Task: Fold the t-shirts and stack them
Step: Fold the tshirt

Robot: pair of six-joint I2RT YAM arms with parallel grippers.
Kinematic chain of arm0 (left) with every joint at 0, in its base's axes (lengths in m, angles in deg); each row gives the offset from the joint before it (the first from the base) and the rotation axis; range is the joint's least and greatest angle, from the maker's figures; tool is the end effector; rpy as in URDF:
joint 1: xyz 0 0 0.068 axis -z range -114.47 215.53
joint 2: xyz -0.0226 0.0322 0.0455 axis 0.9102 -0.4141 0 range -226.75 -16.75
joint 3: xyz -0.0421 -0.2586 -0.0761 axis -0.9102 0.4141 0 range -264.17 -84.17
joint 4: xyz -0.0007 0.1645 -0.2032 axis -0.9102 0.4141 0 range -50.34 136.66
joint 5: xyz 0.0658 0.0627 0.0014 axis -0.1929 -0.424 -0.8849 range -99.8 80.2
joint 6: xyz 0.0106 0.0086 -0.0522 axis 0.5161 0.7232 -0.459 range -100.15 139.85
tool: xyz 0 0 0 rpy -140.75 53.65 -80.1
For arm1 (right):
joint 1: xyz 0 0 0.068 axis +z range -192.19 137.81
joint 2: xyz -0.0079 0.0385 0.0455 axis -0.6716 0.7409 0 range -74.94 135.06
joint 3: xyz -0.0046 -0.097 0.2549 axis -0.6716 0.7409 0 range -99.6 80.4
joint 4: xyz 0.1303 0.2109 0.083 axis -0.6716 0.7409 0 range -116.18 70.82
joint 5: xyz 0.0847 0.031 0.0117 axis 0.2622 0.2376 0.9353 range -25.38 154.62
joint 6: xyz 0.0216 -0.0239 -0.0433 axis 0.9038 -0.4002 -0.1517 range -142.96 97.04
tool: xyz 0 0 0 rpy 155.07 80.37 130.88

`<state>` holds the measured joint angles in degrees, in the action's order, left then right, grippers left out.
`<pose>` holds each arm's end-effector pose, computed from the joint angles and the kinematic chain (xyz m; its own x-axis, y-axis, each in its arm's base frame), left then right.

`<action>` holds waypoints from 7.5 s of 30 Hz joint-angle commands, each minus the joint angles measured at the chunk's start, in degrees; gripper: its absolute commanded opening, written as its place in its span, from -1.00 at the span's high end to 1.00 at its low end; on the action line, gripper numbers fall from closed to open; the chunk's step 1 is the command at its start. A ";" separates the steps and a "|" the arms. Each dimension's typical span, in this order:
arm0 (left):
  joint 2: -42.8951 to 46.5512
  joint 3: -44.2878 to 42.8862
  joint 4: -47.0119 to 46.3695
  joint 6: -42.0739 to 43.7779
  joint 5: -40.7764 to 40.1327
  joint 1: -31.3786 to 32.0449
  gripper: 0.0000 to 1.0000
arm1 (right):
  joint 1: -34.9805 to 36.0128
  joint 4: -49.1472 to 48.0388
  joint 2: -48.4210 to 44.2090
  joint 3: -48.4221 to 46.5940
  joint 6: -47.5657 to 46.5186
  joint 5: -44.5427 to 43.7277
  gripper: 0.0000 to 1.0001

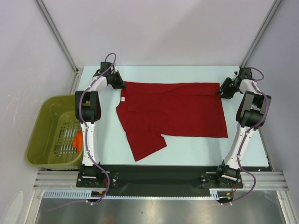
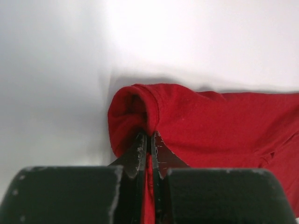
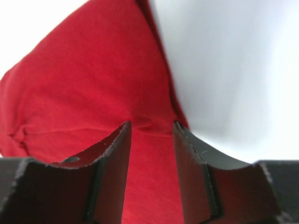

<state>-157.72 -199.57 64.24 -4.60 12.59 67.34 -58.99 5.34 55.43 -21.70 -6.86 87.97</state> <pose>0.5398 -0.0306 0.1460 -0.8116 -0.3573 -0.4623 -0.0690 0.8443 -0.5314 0.4721 -0.1279 0.1591 -0.7742 0.4997 -0.3884 0.3009 0.8305 0.4687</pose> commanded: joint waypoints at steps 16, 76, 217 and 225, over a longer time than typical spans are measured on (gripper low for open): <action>3.49 -2.91 -0.41 -1.13 -0.68 -1.54 0.24 | 1.32 11.09 9.73 -16.98 -3.44 -10.69 0.90; 29.70 45.52 -9.28 -6.49 4.50 4.09 -0.01 | 37.98 -15.53 -0.56 12.55 20.03 18.57 0.27; -3.00 -7.13 2.14 -14.05 -6.22 0.75 0.51 | 1.33 5.21 24.50 -37.02 -8.98 6.70 0.36; -2.47 -6.51 -3.48 -15.37 -5.16 -1.27 0.99 | 1.15 5.04 24.76 -35.62 -6.27 3.20 1.00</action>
<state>-160.06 -205.03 64.74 -18.98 7.02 67.47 -58.03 8.71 78.29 -57.13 -14.71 94.81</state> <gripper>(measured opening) 0.011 0.019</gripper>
